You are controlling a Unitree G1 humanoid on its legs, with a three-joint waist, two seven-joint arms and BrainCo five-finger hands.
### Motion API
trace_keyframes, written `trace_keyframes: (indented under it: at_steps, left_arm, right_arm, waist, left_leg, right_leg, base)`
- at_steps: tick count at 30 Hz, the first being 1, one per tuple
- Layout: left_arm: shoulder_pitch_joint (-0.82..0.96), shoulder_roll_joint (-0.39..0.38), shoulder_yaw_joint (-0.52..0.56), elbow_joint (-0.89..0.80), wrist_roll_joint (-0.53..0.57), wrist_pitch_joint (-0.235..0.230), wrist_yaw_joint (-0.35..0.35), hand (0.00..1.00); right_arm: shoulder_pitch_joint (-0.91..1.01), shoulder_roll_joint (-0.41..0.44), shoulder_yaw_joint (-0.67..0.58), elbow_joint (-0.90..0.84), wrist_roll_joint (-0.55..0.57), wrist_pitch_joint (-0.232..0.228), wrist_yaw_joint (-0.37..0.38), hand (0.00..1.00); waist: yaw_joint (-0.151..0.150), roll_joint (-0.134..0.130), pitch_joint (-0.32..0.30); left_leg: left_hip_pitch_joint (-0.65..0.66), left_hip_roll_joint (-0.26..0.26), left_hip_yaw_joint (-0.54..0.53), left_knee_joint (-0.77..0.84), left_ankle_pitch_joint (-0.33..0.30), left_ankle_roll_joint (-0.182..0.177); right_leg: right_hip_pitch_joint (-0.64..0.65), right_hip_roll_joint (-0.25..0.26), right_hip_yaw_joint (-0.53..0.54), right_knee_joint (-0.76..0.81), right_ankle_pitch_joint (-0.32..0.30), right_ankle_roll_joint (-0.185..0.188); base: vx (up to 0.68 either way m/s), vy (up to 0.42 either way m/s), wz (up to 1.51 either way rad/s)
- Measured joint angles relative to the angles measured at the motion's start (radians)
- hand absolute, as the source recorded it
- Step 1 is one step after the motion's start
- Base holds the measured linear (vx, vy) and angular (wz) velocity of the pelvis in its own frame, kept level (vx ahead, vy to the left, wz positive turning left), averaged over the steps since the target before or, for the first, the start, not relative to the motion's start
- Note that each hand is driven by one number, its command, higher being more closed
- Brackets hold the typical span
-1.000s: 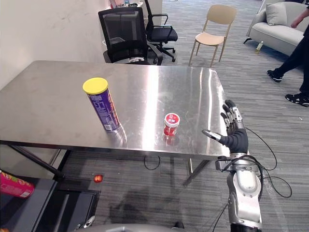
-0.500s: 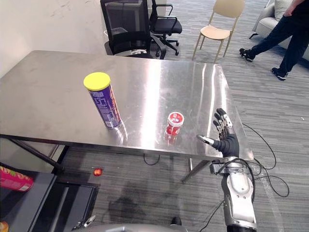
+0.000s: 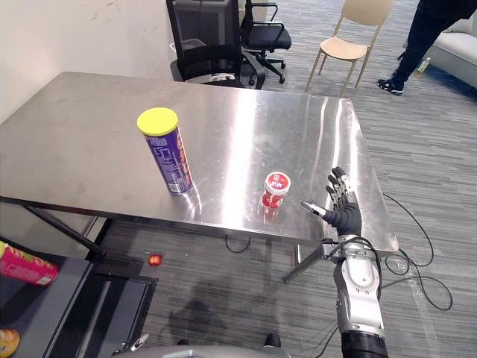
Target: Put the gum and the chips on the shelf.
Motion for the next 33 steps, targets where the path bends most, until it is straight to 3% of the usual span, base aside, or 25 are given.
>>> trace_keyframes:
  at_steps: [4, 22, 23, 33]
  left_arm:
    - [-0.01, 0.001, 0.0, 0.0, 0.0, 0.0, 0.0, 0.0]
    - [-0.011, 0.004, 0.003, -0.001, 0.002, 0.0, 0.0, 0.0]
    - [-0.011, 0.004, 0.003, -0.001, 0.002, 0.0, 0.0, 0.0]
    - [-0.015, 0.005, 0.002, -0.002, 0.002, 0.001, 0.001, 0.0]
  right_arm:
    - [-0.017, 0.0, 0.018, 0.002, 0.0, 0.0, 0.001, 0.0]
    - [-0.071, 0.002, 0.09, 0.036, -0.017, 0.003, 0.019, 0.0]
    - [-0.072, 0.002, 0.09, 0.038, -0.018, 0.004, 0.019, 1.0]
    - [-0.143, 0.002, 0.11, 0.085, -0.057, 0.004, -0.005, 1.0]
  waist:
    - [0.015, -0.002, 0.013]
    - [0.026, -0.015, 0.038]
    - [0.027, -0.016, 0.038]
    - [0.037, -0.019, 0.061]
  left_leg:
    - [-0.005, 0.0, -0.004, -0.002, 0.007, 0.0]
    - [-0.006, -0.003, -0.032, -0.037, 0.035, 0.0]
    - [-0.006, -0.003, -0.033, -0.037, 0.035, 0.0]
    - [-0.013, -0.005, -0.055, -0.054, 0.05, 0.0]
  right_leg:
    - [-0.002, 0.0, -0.004, 0.0, -0.001, -0.001]
    - [-0.002, 0.0, -0.031, 0.0, -0.002, -0.003]
    - [-0.002, 0.0, -0.032, 0.0, -0.002, -0.003]
    - [-0.001, 0.0, -0.053, 0.0, -0.002, -0.003]
  base:
    - [-0.01, -0.004, 0.03]
    - [0.0, -0.004, 0.04]
    - [0.0, 0.0, 0.0]
    - [0.0, -0.004, 0.06]
